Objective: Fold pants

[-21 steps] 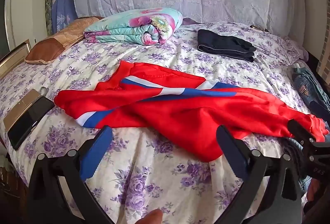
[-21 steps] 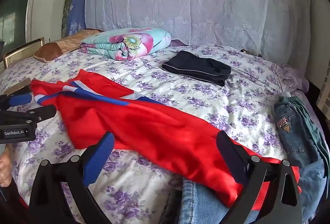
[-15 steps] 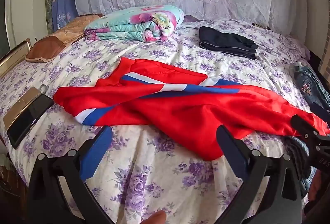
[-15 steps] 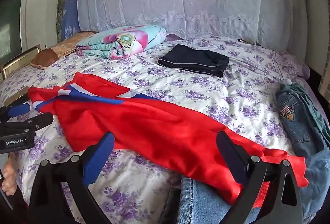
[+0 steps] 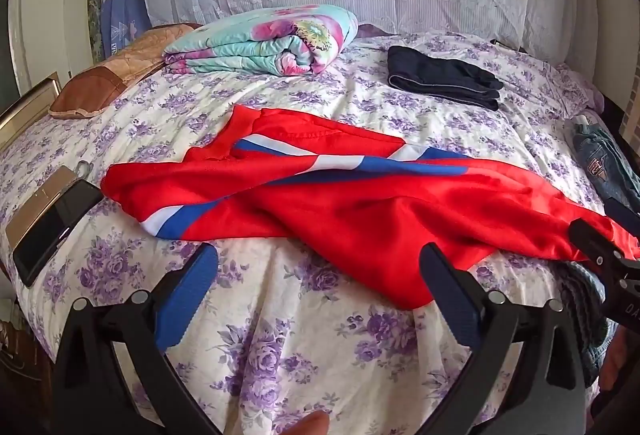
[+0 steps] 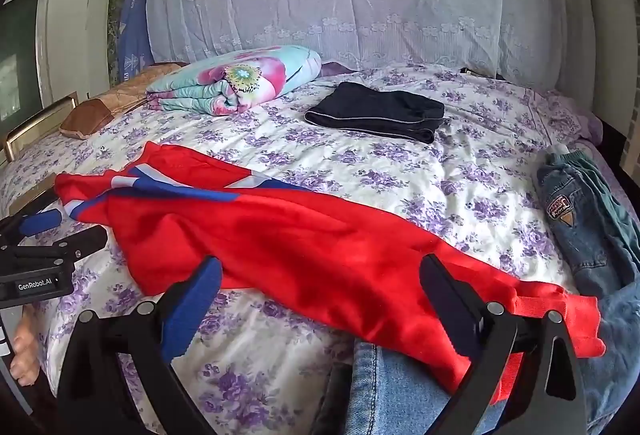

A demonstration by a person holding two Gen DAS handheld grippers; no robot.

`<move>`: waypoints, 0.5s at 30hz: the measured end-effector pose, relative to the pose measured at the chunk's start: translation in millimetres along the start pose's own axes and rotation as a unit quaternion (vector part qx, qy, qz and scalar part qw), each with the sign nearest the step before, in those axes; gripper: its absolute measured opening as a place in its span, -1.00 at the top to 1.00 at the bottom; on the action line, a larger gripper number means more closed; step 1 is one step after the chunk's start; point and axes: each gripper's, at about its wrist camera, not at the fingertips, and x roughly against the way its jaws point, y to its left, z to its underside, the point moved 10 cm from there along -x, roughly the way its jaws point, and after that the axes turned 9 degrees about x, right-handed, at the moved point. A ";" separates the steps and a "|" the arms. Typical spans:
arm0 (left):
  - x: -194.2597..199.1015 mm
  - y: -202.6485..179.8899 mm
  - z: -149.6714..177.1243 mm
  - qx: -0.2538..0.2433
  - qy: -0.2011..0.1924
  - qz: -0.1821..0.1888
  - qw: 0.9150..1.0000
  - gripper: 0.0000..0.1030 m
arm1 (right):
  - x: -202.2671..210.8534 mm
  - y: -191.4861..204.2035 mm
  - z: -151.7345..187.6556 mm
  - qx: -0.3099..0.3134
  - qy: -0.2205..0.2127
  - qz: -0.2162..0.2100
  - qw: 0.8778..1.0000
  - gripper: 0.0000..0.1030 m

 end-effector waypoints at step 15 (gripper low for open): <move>-2.8 -1.2 2.8 -0.001 0.004 -0.001 1.000 -0.91 | -1.9 -1.1 2.8 -0.003 0.002 0.000 1.000 -0.93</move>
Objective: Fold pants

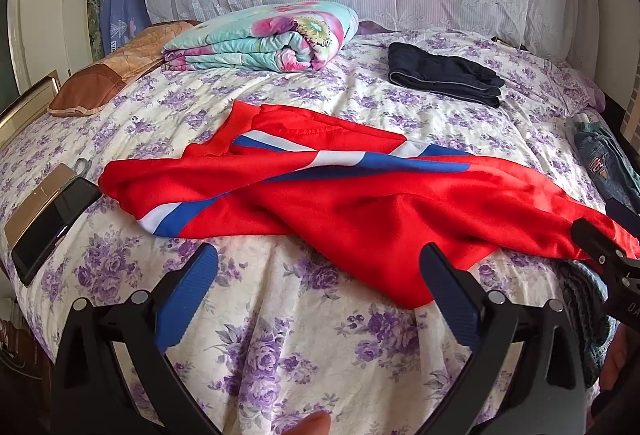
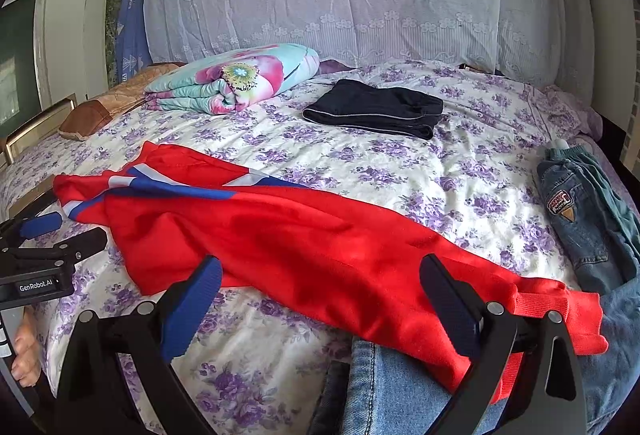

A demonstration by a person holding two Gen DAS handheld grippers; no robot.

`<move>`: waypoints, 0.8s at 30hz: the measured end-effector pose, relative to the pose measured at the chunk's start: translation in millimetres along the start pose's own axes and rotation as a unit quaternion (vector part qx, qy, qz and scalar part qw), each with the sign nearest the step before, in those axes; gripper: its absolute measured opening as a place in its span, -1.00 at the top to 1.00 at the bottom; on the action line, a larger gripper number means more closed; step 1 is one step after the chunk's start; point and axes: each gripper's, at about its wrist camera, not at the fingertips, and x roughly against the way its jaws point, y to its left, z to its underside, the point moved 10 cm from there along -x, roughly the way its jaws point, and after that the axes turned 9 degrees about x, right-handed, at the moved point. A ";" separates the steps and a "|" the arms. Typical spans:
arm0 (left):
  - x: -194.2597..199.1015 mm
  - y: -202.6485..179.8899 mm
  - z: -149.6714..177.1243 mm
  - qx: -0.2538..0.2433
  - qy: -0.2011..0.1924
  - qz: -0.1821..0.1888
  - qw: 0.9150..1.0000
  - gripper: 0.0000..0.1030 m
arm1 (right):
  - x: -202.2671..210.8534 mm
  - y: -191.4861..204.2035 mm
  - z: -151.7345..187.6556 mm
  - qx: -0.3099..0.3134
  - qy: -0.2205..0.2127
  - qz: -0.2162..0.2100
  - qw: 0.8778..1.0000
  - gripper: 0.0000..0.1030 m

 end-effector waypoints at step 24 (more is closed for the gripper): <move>-8.0 1.8 5.8 0.000 0.007 -0.001 1.000 -0.91 | -6.8 -4.8 6.8 -0.014 0.006 -0.003 1.000 -0.93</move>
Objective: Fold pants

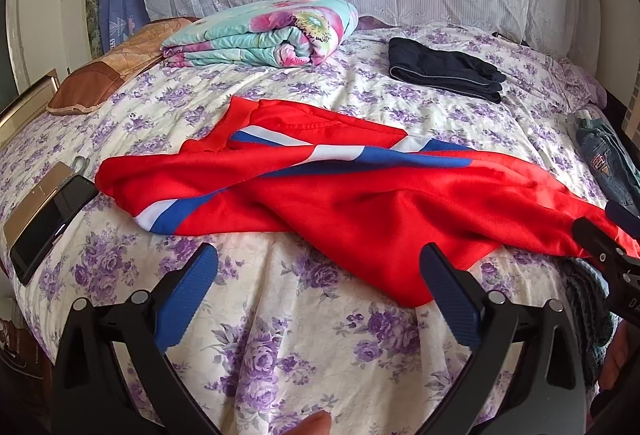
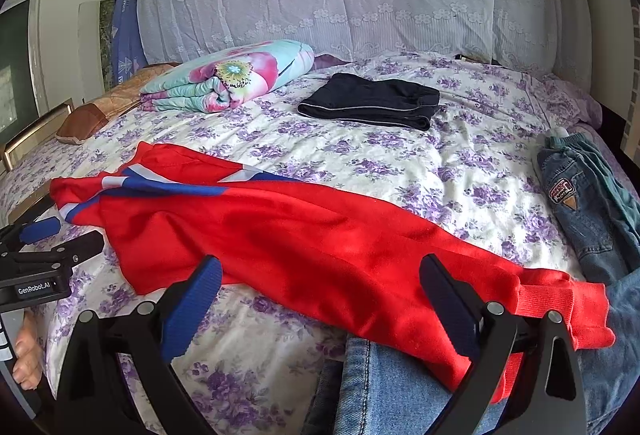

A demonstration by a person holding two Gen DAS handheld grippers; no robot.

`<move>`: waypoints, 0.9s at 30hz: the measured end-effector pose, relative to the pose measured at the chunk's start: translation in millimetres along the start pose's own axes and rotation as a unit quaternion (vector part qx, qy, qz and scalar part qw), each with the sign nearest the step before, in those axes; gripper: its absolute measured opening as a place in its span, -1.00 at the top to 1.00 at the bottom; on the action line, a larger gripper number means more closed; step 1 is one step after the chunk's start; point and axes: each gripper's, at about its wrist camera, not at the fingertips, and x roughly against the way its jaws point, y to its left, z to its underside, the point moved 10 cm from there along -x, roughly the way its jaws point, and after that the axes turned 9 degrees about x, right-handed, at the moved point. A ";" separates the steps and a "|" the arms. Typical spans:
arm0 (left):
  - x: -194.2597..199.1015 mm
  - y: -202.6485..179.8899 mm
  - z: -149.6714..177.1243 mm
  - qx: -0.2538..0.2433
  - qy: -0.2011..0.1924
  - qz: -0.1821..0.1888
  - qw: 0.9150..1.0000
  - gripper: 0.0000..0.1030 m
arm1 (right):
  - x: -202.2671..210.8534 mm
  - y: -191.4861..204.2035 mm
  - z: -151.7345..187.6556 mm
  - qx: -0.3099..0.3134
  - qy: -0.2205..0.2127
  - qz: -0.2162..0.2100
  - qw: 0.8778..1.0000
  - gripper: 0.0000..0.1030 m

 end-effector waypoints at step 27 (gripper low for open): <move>-1.4 -0.8 1.9 0.001 0.005 0.000 1.000 -0.91 | -0.9 0.5 0.2 0.001 -0.001 0.001 1.000 -0.93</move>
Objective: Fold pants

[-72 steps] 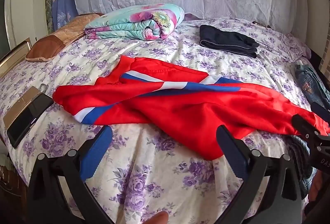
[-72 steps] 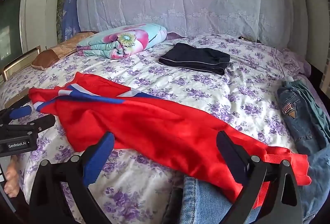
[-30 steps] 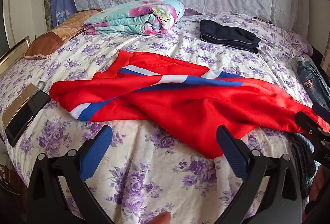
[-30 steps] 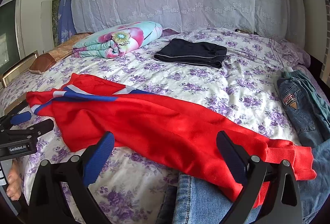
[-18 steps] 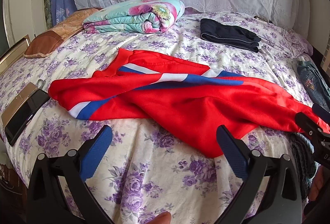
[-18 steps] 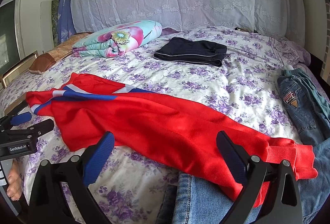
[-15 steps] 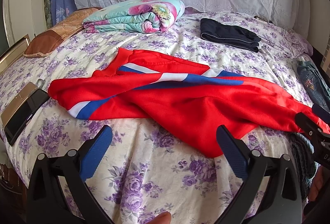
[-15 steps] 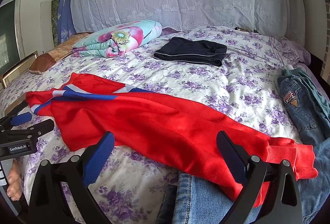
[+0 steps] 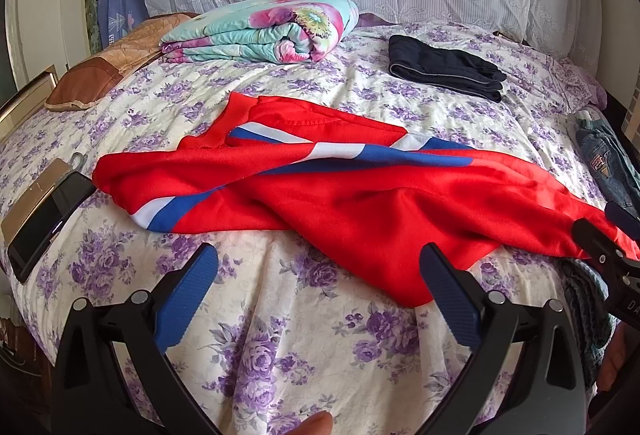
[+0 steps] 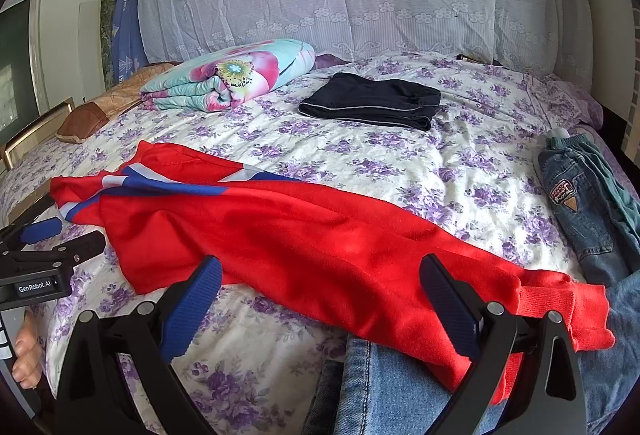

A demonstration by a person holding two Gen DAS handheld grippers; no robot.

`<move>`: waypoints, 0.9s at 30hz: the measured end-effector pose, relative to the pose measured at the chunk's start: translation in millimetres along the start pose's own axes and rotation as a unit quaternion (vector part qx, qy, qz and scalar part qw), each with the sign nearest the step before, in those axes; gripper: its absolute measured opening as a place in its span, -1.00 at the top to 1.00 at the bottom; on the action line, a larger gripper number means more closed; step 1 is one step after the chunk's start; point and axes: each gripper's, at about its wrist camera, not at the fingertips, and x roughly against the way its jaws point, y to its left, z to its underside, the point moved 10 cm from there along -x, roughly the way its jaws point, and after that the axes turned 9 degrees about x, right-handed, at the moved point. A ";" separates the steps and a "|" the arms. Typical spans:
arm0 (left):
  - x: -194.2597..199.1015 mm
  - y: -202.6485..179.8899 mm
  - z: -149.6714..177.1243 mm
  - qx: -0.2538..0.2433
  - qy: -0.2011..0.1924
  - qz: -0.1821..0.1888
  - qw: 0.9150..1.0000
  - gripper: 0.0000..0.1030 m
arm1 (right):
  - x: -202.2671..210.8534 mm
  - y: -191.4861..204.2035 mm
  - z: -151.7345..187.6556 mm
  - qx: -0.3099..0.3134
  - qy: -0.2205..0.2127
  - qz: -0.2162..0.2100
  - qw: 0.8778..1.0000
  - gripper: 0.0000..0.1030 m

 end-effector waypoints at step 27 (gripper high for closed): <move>-3.3 6.5 2.6 -0.004 0.008 -0.011 1.000 -0.91 | 0.1 -7.3 -1.9 0.016 -0.002 0.025 1.000 -0.93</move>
